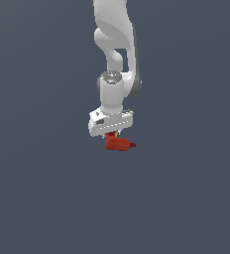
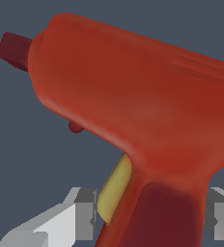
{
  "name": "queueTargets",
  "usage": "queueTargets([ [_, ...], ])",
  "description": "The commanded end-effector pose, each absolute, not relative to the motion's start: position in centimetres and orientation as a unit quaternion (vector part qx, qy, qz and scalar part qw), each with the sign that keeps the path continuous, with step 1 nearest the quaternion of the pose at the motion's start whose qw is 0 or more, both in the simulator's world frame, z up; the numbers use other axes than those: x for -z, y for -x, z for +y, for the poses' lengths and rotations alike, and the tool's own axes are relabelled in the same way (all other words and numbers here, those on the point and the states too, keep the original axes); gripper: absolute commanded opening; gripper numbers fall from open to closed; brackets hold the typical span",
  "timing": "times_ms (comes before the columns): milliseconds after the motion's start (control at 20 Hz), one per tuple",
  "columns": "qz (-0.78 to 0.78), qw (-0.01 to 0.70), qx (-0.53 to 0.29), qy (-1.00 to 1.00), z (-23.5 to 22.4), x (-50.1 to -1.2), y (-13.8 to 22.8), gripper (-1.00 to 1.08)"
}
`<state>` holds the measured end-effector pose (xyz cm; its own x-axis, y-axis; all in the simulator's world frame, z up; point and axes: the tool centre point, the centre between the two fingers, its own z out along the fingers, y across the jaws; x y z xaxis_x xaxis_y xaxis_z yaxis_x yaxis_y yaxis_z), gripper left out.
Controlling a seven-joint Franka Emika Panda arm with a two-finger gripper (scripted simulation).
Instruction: Pick up the object and move it to a goal position.
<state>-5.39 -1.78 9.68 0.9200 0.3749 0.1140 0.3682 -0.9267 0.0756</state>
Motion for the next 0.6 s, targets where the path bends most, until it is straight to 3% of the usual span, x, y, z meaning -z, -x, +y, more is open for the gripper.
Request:
queueTargets([
  [0,0.190,0.027,-0.066,-0.979,-1.5,-11.8,6.1,-1.00],
  [550,0.190,0.027,-0.066,-0.979,-0.1,-20.5,9.7,-1.00],
])
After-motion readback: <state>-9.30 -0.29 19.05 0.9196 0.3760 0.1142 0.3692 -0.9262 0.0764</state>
